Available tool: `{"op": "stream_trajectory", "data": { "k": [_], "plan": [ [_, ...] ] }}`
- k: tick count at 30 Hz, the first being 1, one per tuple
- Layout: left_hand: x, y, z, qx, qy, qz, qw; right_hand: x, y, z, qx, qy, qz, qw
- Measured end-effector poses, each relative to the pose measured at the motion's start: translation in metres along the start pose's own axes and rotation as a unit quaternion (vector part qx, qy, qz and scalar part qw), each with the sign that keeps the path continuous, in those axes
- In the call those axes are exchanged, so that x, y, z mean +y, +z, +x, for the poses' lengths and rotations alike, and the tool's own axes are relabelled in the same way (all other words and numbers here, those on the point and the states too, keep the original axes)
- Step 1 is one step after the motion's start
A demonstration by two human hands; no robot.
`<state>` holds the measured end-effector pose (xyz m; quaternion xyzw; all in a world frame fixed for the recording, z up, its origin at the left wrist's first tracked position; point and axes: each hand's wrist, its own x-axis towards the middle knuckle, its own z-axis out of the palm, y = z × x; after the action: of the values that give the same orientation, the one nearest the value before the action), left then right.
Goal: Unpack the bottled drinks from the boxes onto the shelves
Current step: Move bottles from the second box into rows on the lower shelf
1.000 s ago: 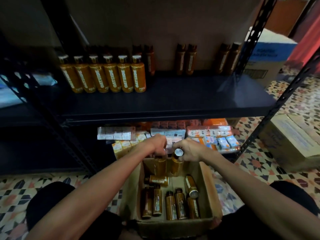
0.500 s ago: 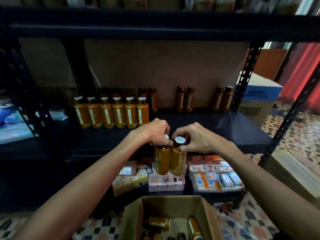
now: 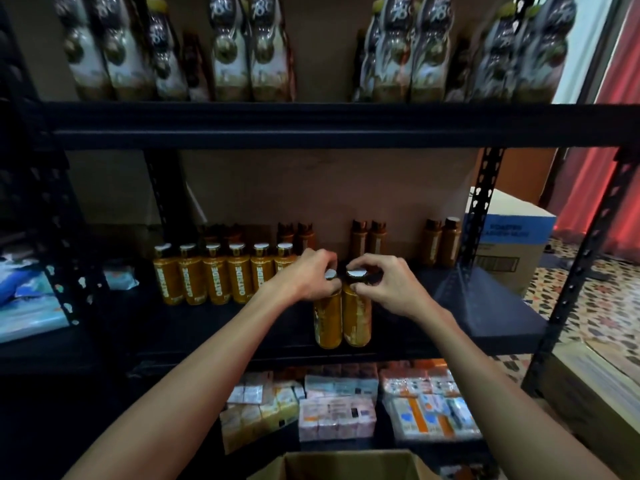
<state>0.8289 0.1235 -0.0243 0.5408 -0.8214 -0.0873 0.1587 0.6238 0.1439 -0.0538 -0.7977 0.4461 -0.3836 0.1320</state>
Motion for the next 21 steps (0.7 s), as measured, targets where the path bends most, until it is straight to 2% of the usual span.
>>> {"op": "stream_trajectory", "data": {
  "k": [8,12,17,21],
  "plan": [
    [-0.017,0.023,0.017,0.035,-0.020,-0.054,0.998,0.026,0.029,0.004,0.057,0.043,0.044,0.996],
    [-0.021,0.012,0.022,-0.021,-0.037,-0.029,0.999,0.033,0.029,0.009,0.023,0.047,0.036,0.998],
    [-0.024,-0.005,0.027,-0.072,0.006,-0.014,0.997,0.036,0.025,0.012,-0.010,0.055,0.052,0.997],
    [-0.023,-0.001,0.030,-0.032,-0.012,-0.018,0.999,0.040,0.033,0.010,0.006,0.060,0.074,0.995]
  ]
}}
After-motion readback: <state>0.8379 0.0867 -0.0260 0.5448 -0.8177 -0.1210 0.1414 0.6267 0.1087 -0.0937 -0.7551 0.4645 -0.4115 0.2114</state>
